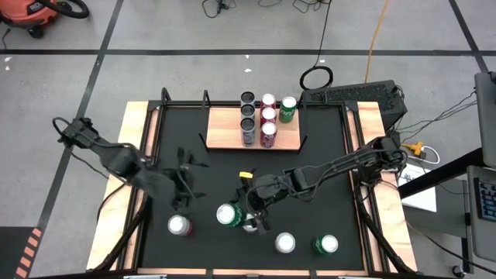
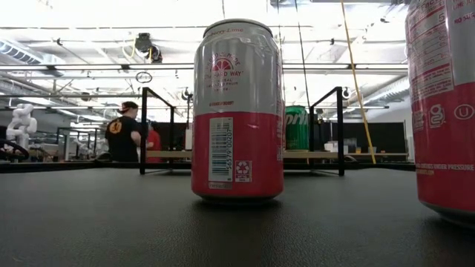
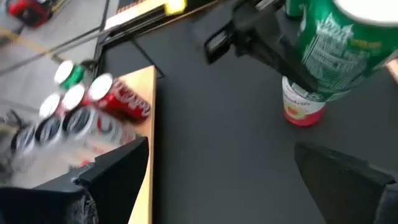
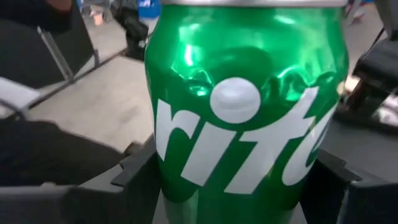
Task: Place canned beverage on shelf
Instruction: Put the top left green soda can on the shelf
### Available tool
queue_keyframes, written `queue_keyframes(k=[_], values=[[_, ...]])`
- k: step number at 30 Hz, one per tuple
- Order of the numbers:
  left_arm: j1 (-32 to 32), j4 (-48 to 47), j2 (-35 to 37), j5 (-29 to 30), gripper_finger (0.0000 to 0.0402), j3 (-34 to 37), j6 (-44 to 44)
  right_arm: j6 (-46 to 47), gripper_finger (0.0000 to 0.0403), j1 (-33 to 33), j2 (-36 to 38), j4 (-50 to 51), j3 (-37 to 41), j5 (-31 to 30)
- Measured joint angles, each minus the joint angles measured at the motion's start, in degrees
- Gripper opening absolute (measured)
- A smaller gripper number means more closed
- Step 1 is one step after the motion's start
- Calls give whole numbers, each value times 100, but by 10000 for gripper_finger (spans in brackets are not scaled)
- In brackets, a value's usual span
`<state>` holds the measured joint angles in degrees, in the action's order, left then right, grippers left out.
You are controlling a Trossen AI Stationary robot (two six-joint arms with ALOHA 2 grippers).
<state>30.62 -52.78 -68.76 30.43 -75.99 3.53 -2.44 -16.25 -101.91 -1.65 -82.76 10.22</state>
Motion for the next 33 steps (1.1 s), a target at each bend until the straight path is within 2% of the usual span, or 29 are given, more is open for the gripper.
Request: queue_keyframes(k=[3, 9, 13, 17, 22, 28, 33], values=[[222, -120, 312, 398, 395, 54, 689, -52, 265, -7, -2, -199, 0, -61], [809, -81, 669, 1594, 395, 555, 2129, -85, 265, 0, -13, -724, 0, -109], [1092, 612, 639, 2218, 395, 1256, 2742, -110, 265, 0, 9, -980, -2, -153], [1225, 2063, 563, 2767, 395, 1905, 2655, -173, 265, -5, 150, -1012, -2, -617], [1253, 3586, 375, 3290, 395, 2410, 2022, -73, 265, -39, 513, -903, -13, -1847], [1119, 4559, 113, 3345, 396, 2563, 1862, 179, 265, -111, 820, -453, -11, -2820], [989, 5344, -246, 3092, 396, 2576, 1596, 458, 265, -122, 827, -425, -13, -2986]])
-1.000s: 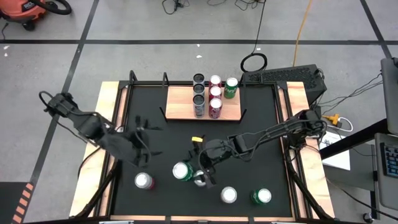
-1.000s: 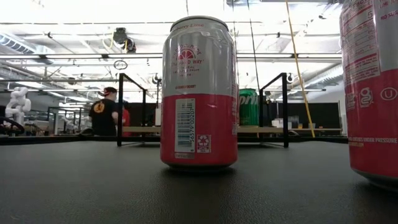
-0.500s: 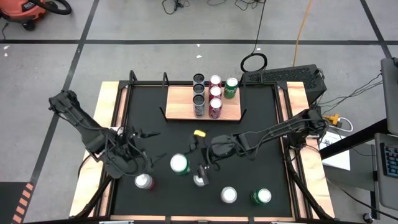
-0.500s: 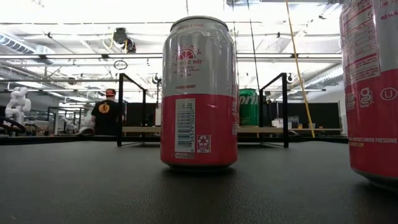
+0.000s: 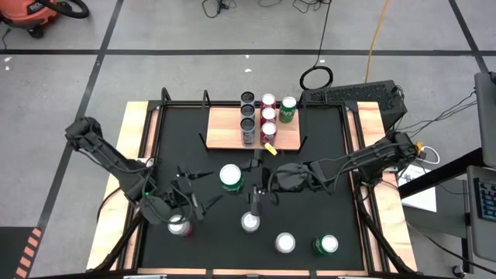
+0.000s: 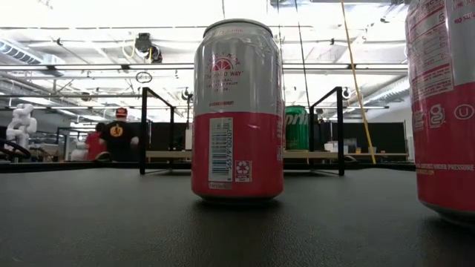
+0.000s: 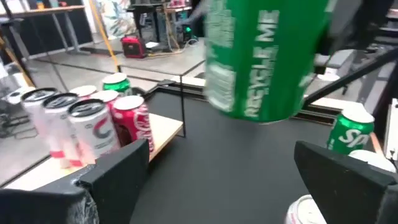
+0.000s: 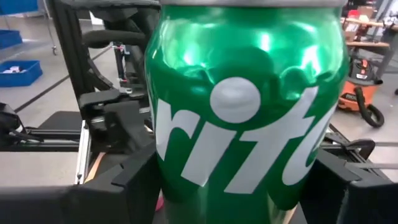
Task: Place canned beverage on shelf
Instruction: Put the top left green soda can on the shelf
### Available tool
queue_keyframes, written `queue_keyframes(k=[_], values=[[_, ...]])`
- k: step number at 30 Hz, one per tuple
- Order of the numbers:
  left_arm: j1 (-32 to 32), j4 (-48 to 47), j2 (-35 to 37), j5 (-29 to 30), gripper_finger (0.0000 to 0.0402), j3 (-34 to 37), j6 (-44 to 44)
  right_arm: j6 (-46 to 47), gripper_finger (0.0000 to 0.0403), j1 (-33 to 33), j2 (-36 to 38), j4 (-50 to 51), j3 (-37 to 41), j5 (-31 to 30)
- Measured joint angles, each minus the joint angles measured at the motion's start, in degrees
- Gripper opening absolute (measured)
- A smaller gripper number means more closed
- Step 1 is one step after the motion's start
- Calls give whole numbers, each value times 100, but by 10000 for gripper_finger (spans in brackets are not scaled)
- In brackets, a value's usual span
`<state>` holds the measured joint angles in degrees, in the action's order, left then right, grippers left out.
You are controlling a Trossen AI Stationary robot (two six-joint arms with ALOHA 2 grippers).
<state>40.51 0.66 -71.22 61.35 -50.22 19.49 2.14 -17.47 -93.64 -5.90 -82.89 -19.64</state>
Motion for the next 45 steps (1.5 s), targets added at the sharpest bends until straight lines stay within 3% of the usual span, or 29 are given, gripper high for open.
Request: queue_keyframes(k=[5, 14, 45], values=[[-117, 608, -310, -389, 396, 1, -210, 149, 265, -48, -20, 89, 0, -216], [-116, 1197, -404, -407, 396, 1, -549, 269, 265, -107, -22, 56, 0, -763], [-101, 1835, -350, -954, 396, -1, -701, -171, 265, -341, -31, -428, 0, -709]])
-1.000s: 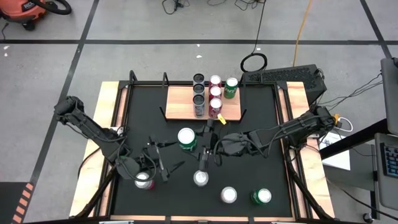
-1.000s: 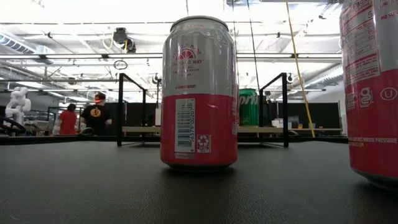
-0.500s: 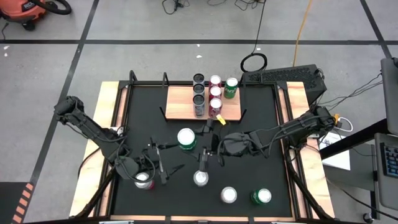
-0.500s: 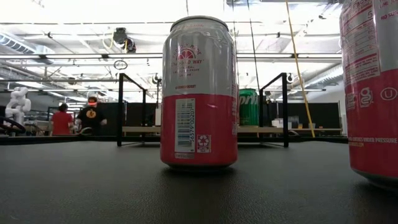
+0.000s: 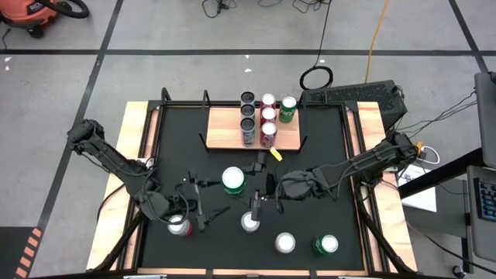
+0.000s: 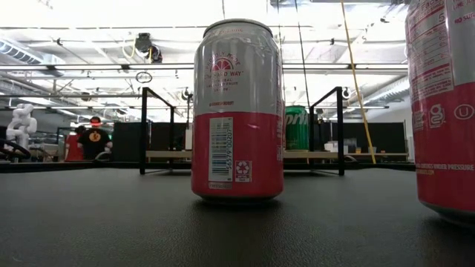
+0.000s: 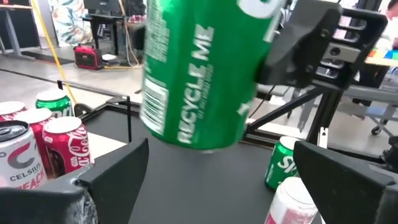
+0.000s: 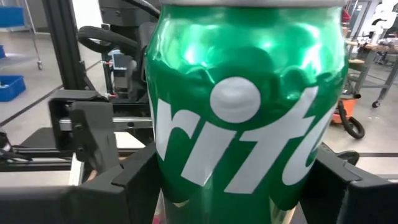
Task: Place canned beverage on shelf
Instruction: Put the top left green soda can on the shelf
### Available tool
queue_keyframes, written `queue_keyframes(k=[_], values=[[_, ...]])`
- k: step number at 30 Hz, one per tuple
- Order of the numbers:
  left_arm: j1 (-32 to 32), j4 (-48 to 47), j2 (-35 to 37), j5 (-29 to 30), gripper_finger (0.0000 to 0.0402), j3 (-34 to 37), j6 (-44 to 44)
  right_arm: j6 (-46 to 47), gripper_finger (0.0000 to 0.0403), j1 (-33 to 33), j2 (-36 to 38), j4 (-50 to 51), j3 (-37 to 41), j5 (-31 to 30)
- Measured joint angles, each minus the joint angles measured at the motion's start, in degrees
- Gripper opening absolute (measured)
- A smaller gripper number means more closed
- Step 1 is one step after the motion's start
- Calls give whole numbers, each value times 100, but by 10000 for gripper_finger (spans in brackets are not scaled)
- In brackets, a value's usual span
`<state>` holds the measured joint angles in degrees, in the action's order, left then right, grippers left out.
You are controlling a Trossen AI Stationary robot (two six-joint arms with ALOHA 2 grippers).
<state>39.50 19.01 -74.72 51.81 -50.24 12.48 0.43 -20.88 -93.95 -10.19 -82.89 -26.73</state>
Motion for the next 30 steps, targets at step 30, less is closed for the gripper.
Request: queue_keyframes(k=[30], values=[[-799, 723, -83, -1345, 396, -9, -1304, 515, 269, -35, 0, -113, 0, 174]])
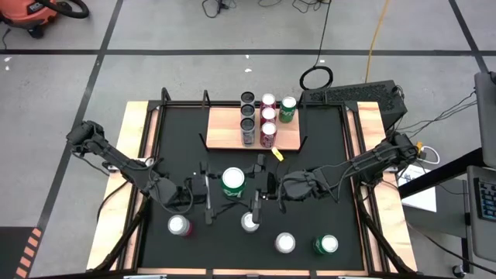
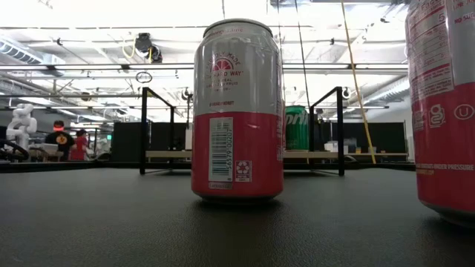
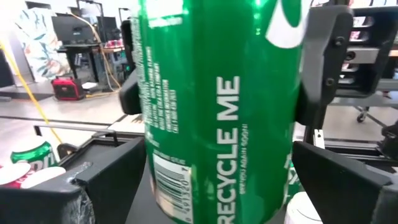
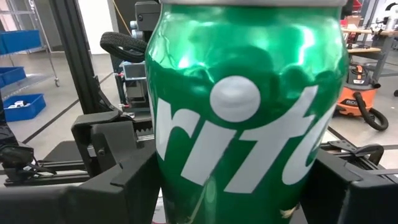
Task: Place canned beverage on shelf
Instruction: Put the top left green soda can on the shelf
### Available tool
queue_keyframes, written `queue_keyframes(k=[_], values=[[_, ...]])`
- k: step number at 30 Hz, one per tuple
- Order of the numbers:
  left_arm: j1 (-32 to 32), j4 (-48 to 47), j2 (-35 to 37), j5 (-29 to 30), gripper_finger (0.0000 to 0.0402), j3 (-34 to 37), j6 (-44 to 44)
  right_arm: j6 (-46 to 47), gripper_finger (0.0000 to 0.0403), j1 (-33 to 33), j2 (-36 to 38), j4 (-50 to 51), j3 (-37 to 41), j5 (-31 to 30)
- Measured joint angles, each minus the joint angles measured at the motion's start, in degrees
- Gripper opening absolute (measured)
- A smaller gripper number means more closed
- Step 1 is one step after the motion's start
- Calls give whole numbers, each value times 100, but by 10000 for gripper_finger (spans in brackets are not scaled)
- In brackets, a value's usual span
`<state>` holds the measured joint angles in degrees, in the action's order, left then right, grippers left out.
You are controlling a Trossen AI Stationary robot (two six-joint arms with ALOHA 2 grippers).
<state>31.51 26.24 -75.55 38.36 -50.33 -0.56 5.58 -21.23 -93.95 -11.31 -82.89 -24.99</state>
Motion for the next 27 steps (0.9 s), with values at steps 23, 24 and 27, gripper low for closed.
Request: queue_keyframes(k=[23, 24, 27], values=[[2, 9, 0, -84, 298, 0, 22, -9, 272, 0, 0, -2, 0, 125], [2, 10, 0, -84, 298, 0, 22, -10, 272, 0, 0, -2, 0, 125], [2, 7, 0, -106, 297, 2, 22, -14, 278, 0, 0, 50, 0, 127]])
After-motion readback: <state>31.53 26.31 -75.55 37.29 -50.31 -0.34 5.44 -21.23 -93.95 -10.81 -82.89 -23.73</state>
